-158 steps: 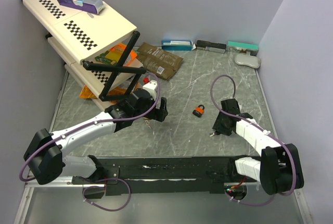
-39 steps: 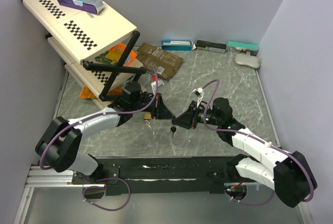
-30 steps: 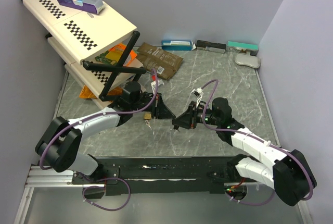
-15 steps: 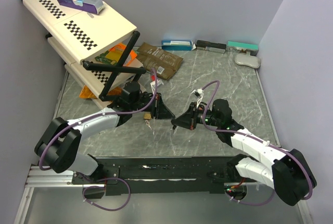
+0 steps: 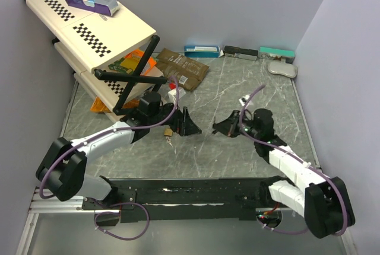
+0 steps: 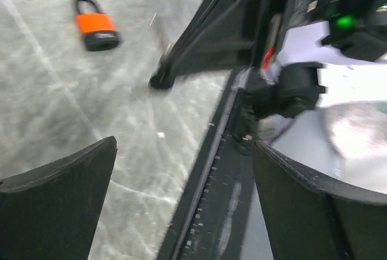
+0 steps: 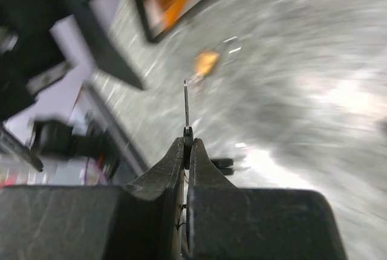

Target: Unlock with the key

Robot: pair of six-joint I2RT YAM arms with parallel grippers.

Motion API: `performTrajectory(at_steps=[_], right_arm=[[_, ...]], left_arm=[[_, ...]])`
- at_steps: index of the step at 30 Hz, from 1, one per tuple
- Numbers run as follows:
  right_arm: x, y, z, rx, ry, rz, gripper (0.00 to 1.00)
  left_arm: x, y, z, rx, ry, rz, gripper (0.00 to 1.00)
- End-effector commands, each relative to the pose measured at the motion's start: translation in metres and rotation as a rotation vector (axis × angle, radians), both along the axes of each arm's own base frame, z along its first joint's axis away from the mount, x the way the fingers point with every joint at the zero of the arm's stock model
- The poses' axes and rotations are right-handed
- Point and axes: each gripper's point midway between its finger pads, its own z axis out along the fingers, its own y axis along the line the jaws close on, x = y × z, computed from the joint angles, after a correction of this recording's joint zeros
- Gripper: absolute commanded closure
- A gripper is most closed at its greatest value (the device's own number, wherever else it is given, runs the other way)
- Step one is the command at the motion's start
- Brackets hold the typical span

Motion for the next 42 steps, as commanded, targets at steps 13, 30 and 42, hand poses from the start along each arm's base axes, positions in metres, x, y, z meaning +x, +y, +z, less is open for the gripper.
performTrajectory(at_steps=[13,30,42], right_arm=[[0.007,-0.113,0.014,-0.188,-0.042,-0.487,1.00],[-0.016,-0.127,0.031,-0.224,-0.104,-0.535,1.00],[-0.019,-0.129,0.036,-0.238,-0.109,-0.540,1.00]], left_arm=[[0.051,-0.053,-0.066,0.409,-0.049,0.180,0.07],[0.082,-0.127,-0.114,0.460,-0.024,0.125,0.14],[0.063,-0.147,-0.128,0.453,-0.011,0.050,0.16]])
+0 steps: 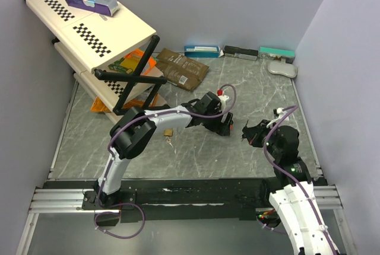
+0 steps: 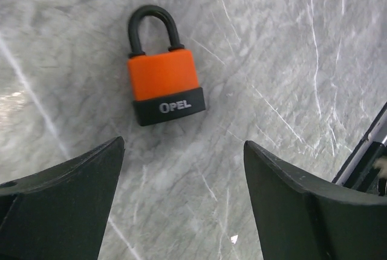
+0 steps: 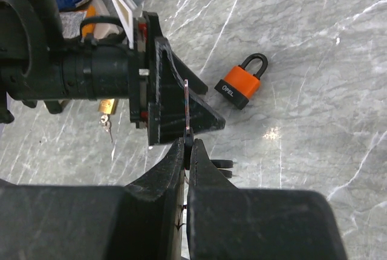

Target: Unlock with the key

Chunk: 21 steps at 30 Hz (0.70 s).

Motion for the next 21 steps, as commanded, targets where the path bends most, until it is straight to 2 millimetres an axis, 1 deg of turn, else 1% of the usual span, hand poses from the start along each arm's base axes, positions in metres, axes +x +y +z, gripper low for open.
performTrajectory(at_steps=[1,9,13,14,15,17,21], right_arm=[[0.001,-0.003,0.020,-0.014,-0.048,-0.011,1.00],[0.000,-0.003,0.018,-0.010,-0.039,-0.009,1.00],[-0.001,-0.002,0.016,-0.006,-0.034,-0.006,1.00],[-0.001,-0.002,0.017,-0.005,-0.036,-0.005,1.00],[-0.002,-0.002,0.017,-0.005,-0.036,-0.005,1.00],[-0.002,-0.002,0.017,-0.004,-0.039,-0.006,1.00],[-0.002,-0.002,0.016,-0.006,-0.030,-0.006,1.00]], left_arm=[[-0.003,-0.021,0.010,-0.050,-0.021,-0.045,0.16],[-0.010,-0.029,0.005,-0.050,-0.020,-0.072,0.16],[-0.005,-0.026,0.004,-0.029,-0.044,-0.048,0.16],[-0.004,-0.024,0.003,-0.014,-0.045,-0.037,0.15],[0.003,-0.021,0.001,0.003,-0.064,-0.007,0.15],[0.003,-0.020,-0.003,0.016,-0.062,0.001,0.14],[0.004,-0.028,-0.002,-0.007,-0.056,-0.019,0.14]])
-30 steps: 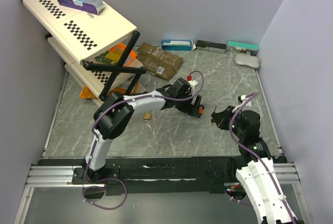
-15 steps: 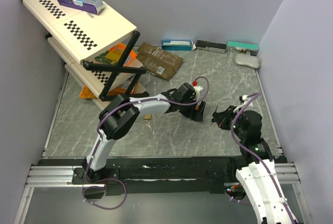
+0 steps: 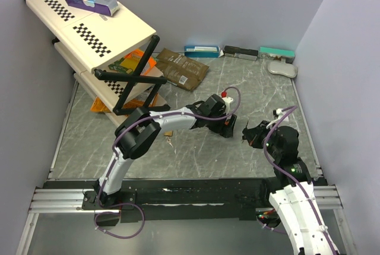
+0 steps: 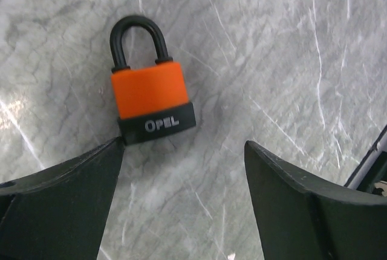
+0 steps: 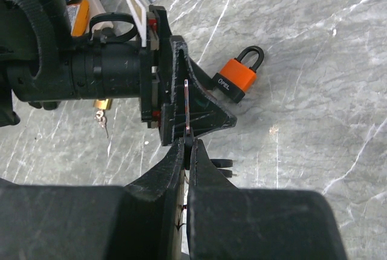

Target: Unlock with the key

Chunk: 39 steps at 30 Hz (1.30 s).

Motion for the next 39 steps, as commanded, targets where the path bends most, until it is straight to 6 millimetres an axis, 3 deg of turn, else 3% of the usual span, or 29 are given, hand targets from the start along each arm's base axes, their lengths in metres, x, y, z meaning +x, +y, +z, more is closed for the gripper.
performTrajectory(at_steps=[1,18,30,31,33,39], right_arm=[[0.001,0.000,0.021,0.006,-0.051,-0.003,1.00],[0.001,0.000,0.018,0.008,-0.040,-0.003,1.00],[0.000,-0.004,0.013,-0.006,-0.034,-0.019,1.00],[0.001,-0.006,0.012,-0.015,-0.035,-0.025,1.00],[0.002,-0.008,0.010,-0.032,-0.038,-0.030,1.00],[0.010,0.001,0.006,-0.046,-0.054,0.034,1.00]], left_arm=[[0.008,-0.015,0.006,-0.026,-0.036,-0.011,0.14],[-0.015,-0.032,0.010,-0.084,0.008,-0.047,0.14],[0.000,-0.016,-0.002,-0.003,-0.004,0.101,0.13],[0.004,-0.015,0.010,-0.027,-0.030,0.123,0.13],[0.005,-0.005,0.012,-0.023,-0.030,0.166,0.14],[0.007,0.010,0.079,-0.153,-0.054,0.284,0.17]])
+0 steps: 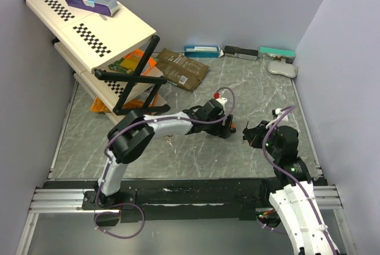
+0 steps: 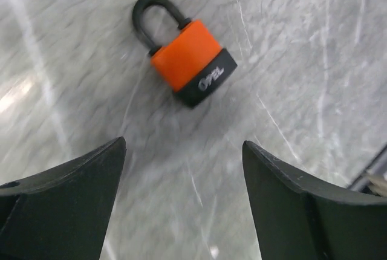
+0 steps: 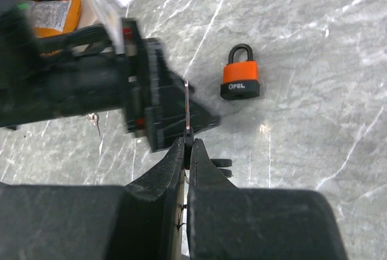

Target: Unlock with the key

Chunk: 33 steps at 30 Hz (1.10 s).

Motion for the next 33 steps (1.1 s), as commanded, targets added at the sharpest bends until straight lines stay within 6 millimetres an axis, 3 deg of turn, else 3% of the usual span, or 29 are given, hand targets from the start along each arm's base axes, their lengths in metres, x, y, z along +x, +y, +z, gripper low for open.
performTrajectory(at_steps=[1,3,4,7,10,11,23,33], right_arm=[[0.011,0.007,0.006,-0.016,-0.044,0.047,1.00],[0.014,0.009,0.002,-0.022,-0.037,0.050,1.00],[0.013,0.015,-0.002,-0.028,-0.021,0.069,1.00],[0.014,0.026,-0.007,-0.039,-0.012,0.090,1.00],[0.018,0.035,-0.012,-0.061,-0.010,0.091,1.00],[0.014,0.046,-0.013,-0.070,-0.010,0.129,1.00],[0.016,0.066,-0.017,-0.078,-0.002,0.157,1.00],[0.012,0.066,-0.017,-0.089,-0.009,0.168,1.00]], left_arm=[[0.011,0.003,0.099,-0.204,-0.080,0.123,0.18],[0.015,0.010,0.117,-0.254,-0.105,0.186,0.18],[0.013,0.014,0.138,-0.295,-0.122,0.202,0.18],[0.013,0.022,0.170,-0.390,-0.157,0.243,0.14],[0.007,0.024,0.184,-0.419,-0.154,0.232,0.13],[0.006,0.023,0.186,-0.423,-0.149,0.224,0.13],[-0.011,0.012,0.164,-0.432,-0.072,0.176,0.13],[-0.017,0.005,0.166,-0.479,-0.064,0.167,0.12]])
